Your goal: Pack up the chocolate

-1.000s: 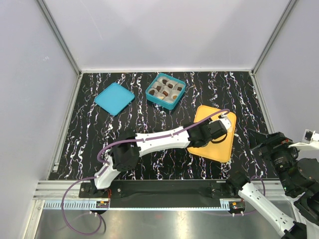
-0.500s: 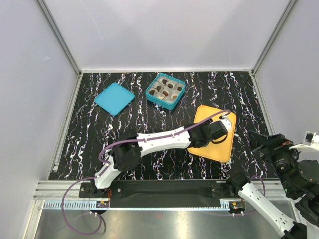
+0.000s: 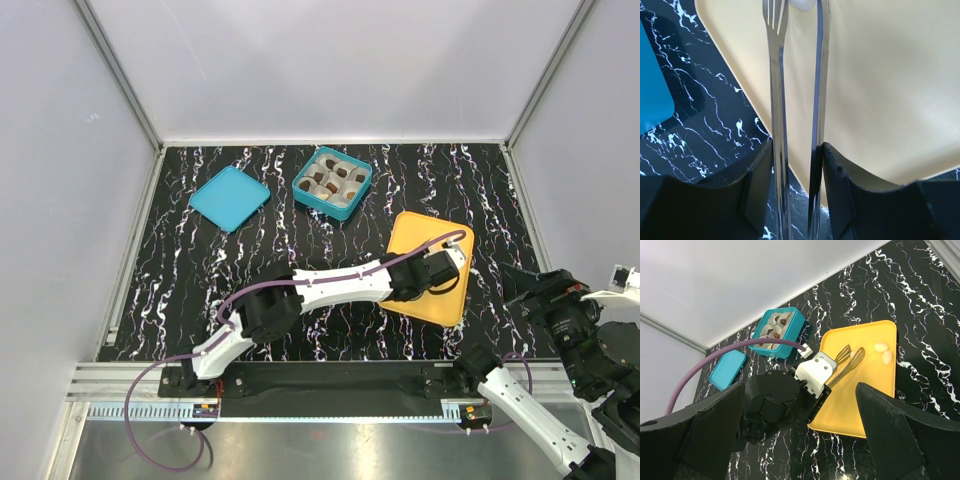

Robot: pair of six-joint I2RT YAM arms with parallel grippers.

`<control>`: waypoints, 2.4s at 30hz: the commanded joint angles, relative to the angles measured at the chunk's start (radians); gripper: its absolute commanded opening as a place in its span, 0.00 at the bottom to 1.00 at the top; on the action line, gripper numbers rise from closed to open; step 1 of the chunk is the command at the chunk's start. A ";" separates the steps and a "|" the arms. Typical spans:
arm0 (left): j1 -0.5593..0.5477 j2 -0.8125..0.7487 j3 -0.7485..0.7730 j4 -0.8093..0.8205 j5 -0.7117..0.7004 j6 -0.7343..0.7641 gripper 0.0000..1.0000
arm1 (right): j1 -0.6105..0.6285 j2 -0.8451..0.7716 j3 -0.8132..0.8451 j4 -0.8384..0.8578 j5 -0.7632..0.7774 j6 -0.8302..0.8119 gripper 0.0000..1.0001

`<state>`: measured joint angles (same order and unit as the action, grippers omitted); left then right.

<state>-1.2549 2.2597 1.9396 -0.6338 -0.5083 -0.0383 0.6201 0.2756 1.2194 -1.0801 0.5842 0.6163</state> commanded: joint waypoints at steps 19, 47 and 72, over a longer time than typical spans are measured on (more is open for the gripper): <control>0.005 -0.005 0.064 -0.027 -0.052 0.009 0.38 | 0.004 -0.015 0.028 -0.003 0.023 0.011 1.00; 0.014 -0.104 0.036 -0.083 -0.111 0.011 0.34 | 0.006 -0.007 0.031 0.009 0.012 0.011 1.00; 0.192 -0.284 -0.099 -0.084 -0.208 0.066 0.35 | 0.006 -0.006 0.026 0.009 0.017 0.007 1.00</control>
<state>-1.1183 2.0811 1.8618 -0.7483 -0.6472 -0.0002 0.6201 0.2626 1.2324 -1.0973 0.5842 0.6231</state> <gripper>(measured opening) 0.355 0.994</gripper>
